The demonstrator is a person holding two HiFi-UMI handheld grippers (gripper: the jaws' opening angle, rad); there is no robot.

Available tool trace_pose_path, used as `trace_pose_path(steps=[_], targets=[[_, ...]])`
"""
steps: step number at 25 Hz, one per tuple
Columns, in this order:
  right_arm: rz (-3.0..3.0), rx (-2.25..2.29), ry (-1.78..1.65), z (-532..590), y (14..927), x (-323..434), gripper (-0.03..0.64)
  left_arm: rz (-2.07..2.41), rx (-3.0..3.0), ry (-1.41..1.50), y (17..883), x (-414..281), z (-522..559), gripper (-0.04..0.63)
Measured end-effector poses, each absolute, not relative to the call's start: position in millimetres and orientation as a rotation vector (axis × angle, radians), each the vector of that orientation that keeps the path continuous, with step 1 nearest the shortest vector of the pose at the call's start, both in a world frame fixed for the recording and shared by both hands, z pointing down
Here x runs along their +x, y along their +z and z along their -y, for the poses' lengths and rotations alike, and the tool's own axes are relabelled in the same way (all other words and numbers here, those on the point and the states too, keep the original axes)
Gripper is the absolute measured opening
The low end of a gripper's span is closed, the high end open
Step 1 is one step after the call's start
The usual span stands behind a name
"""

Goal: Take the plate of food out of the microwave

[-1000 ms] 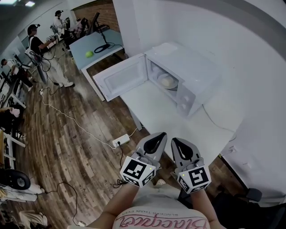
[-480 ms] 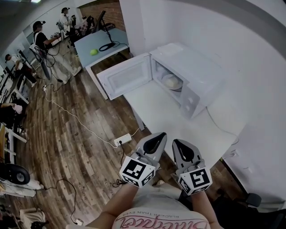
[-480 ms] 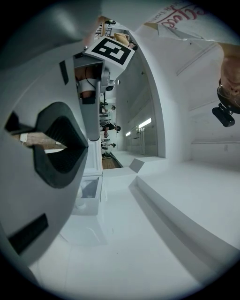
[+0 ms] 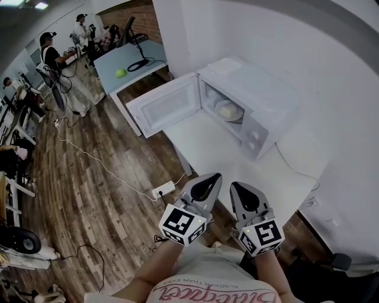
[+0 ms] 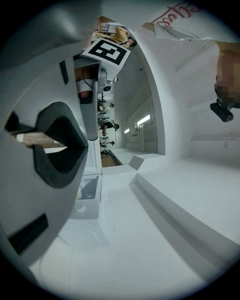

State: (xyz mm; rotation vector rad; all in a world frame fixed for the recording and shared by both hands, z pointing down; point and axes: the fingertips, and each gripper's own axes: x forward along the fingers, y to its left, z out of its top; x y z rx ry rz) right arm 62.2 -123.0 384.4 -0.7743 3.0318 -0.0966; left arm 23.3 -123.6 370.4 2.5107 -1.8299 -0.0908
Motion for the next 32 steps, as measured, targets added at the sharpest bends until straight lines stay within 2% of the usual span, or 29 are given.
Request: trace_pose_path(steps=[32], targets=[[-2.999,-1.112,-0.011,207.2,369.4,-49.2,0.011,1.523,2.672,-0.086,354.1,-90.0,209.9,0.002]])
